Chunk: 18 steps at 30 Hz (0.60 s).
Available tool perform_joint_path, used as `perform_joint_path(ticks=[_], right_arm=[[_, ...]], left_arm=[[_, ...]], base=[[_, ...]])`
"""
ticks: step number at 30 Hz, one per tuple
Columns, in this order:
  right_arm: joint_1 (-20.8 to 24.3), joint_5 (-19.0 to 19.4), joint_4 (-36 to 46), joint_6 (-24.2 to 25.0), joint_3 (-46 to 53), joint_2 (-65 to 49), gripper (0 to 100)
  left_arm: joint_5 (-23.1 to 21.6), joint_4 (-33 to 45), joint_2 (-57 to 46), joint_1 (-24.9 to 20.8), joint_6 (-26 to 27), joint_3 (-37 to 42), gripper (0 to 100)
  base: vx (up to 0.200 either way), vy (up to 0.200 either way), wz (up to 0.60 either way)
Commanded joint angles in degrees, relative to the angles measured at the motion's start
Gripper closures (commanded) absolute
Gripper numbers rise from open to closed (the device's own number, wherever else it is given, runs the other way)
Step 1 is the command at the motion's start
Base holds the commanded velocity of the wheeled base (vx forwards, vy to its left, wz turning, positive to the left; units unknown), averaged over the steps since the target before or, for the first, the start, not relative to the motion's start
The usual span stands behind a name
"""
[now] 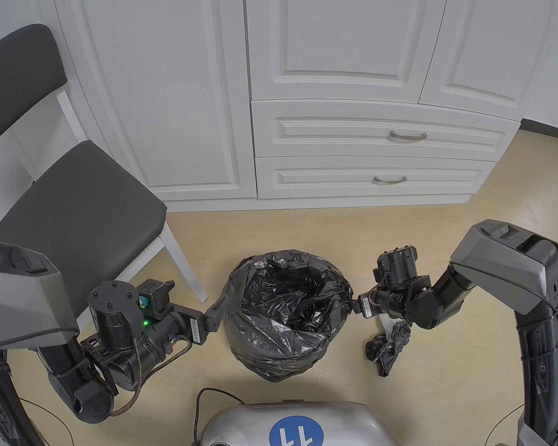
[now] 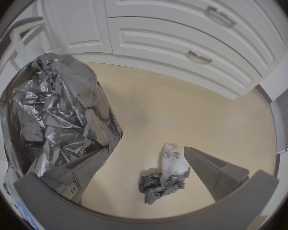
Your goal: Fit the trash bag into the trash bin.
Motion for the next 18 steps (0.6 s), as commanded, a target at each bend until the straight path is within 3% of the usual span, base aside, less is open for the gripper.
perform_joint_path(ticks=[1, 7, 18], right_arm=[[0.6, 1.9, 0.0, 3.3, -4.3, 6.8, 0], [0.5, 8.7, 0.1, 11.6, -7.4, 8.4, 0], [-4.3, 13.9, 1.9, 11.2, -1.0, -1.6, 0]], left_arm=[[0.1, 0.0, -0.3, -0.1, -0.7, 0.4, 0], [0.1, 0.0, -1.1, -0.1, -1.2, 0.5, 0], [0.5, 0.1, -4.0, -1.4, 0.0, 2.6, 0]], base=[[0.000, 0.000, 0.00], [0.000, 0.000, 0.00], [0.000, 0.000, 0.00]])
